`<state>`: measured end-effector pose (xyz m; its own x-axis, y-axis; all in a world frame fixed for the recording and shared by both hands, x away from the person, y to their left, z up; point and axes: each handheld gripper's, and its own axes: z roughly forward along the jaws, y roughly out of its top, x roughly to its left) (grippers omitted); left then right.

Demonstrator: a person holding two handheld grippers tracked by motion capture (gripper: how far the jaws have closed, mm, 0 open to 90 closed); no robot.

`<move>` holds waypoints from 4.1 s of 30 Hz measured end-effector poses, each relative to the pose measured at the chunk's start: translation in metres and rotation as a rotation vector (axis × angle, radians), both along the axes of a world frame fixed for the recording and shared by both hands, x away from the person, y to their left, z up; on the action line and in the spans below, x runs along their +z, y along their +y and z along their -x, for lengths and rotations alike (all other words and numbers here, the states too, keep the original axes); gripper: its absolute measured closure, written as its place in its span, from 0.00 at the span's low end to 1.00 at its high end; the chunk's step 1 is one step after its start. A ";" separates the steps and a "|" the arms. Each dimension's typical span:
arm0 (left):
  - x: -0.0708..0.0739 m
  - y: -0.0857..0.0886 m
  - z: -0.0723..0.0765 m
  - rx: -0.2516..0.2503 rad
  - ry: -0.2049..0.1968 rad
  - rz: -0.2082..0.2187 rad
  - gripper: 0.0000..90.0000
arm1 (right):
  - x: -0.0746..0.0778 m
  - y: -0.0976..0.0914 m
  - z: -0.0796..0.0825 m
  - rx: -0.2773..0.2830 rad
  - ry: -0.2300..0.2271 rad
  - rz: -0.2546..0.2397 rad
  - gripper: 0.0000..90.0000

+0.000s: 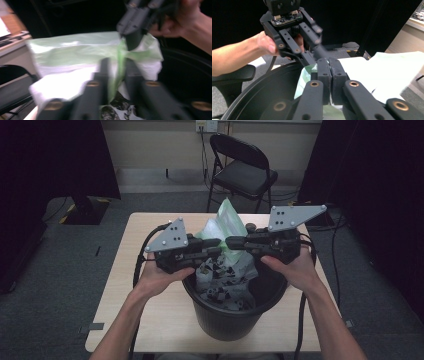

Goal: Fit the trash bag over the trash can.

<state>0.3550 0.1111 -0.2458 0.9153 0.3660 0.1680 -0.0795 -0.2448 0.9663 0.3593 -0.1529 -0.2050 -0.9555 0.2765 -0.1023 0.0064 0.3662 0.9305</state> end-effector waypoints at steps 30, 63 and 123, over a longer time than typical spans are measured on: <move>-0.008 0.000 0.010 -0.037 -0.019 0.068 0.95 | 0.001 0.009 -0.023 -0.163 0.072 -0.095 1.00; -0.008 0.017 0.020 -0.028 -0.011 0.133 0.41 | -0.004 0.008 -0.067 -0.290 0.111 -0.027 1.00; -0.009 0.049 0.033 -0.063 -0.007 0.101 0.54 | -0.035 -0.037 -0.121 -0.379 0.183 0.029 1.00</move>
<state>0.3223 0.1599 -0.2544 0.9361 0.3229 0.1396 -0.0985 -0.1405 0.9852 0.4802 -0.1899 -0.2401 -0.7898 0.6115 0.0466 0.3098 0.3322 0.8909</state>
